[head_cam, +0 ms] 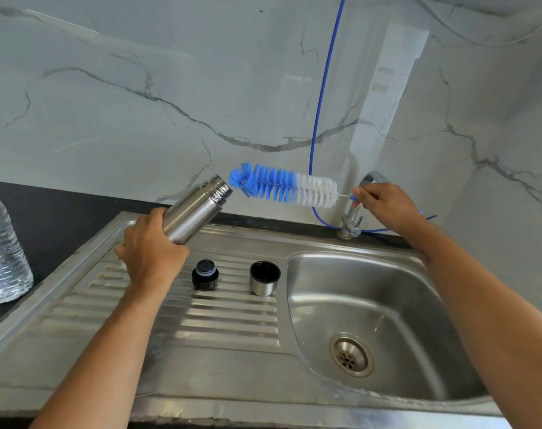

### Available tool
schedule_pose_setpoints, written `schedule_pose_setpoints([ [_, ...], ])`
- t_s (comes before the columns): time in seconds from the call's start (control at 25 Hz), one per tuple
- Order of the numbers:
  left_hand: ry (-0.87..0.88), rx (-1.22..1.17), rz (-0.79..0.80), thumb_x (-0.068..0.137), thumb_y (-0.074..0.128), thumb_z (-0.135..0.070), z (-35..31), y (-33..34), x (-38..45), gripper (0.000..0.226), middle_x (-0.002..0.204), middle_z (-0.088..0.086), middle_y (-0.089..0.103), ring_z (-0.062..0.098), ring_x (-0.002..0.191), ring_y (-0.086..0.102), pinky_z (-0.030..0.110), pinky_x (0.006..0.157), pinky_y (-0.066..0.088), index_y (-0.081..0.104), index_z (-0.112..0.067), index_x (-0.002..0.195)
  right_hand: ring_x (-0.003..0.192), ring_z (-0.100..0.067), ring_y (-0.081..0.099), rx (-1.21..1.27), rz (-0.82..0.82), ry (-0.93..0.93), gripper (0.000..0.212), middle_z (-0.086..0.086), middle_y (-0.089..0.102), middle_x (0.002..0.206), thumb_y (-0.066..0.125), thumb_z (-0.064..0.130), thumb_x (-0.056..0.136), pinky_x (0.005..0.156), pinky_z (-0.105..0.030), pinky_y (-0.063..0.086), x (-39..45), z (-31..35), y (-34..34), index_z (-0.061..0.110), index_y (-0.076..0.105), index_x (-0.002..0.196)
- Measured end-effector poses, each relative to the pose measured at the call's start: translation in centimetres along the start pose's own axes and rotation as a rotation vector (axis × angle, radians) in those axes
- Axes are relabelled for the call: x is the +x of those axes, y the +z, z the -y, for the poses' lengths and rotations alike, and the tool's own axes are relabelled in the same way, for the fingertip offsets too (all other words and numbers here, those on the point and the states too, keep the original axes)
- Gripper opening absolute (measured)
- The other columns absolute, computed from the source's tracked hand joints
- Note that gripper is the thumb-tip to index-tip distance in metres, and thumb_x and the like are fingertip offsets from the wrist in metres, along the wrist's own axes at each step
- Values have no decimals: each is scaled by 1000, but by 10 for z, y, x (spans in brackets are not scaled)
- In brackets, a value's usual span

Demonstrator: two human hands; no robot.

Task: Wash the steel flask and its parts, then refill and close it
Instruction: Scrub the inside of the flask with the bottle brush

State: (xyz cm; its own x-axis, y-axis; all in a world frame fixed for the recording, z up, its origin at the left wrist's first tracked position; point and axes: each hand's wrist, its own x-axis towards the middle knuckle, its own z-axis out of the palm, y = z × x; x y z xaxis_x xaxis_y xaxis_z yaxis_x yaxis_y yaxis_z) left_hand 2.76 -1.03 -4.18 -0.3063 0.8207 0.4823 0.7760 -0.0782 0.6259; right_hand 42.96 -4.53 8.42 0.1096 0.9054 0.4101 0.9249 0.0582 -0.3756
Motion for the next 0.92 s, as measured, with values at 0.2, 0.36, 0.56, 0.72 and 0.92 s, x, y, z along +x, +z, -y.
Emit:
schedule_pose_setpoints([
  [0.2, 33, 46, 9, 65, 89, -15, 2, -3, 4, 73, 112, 11, 62, 39, 107, 55, 53, 90, 42, 55, -20, 129, 55, -13, 47, -48, -13, -87, 35, -3, 56, 62, 53, 43, 104, 58, -27, 36, 7, 20, 1, 23, 77, 87],
  [0.36, 105, 88, 13, 63, 90, -11, 9, -11, 9, 78, 113, 11, 62, 38, 107, 54, 50, 88, 41, 56, -19, 134, 51, -12, 45, -73, -40, -165, 31, 6, 52, 52, 58, 40, 102, 57, -27, 38, 13, 28, -8, 22, 79, 87],
  [0.56, 197, 106, 52, 58, 90, -11, 18, -11, 15, 83, 110, 6, 62, 34, 106, 55, 48, 88, 40, 56, -23, 133, 56, -15, 54, -104, -39, -278, 30, 2, 63, 58, 63, 37, 100, 61, -25, 39, 22, 24, -24, 16, 82, 90],
  [0.72, 337, 157, 68, 56, 87, -7, 20, -8, 15, 79, 105, 2, 64, 33, 100, 57, 46, 84, 39, 60, -25, 128, 59, -14, 56, -212, -16, -320, 32, 3, 64, 60, 60, 41, 101, 58, -24, 36, 25, 25, -31, 21, 82, 89],
  [0.92, 366, 201, 105, 59, 85, -8, 17, -1, 8, 76, 104, -2, 62, 30, 102, 57, 42, 80, 31, 61, -26, 128, 61, -14, 55, -288, 132, -245, 39, 2, 62, 60, 54, 48, 102, 62, -26, 40, 26, 39, -24, 24, 78, 83],
])
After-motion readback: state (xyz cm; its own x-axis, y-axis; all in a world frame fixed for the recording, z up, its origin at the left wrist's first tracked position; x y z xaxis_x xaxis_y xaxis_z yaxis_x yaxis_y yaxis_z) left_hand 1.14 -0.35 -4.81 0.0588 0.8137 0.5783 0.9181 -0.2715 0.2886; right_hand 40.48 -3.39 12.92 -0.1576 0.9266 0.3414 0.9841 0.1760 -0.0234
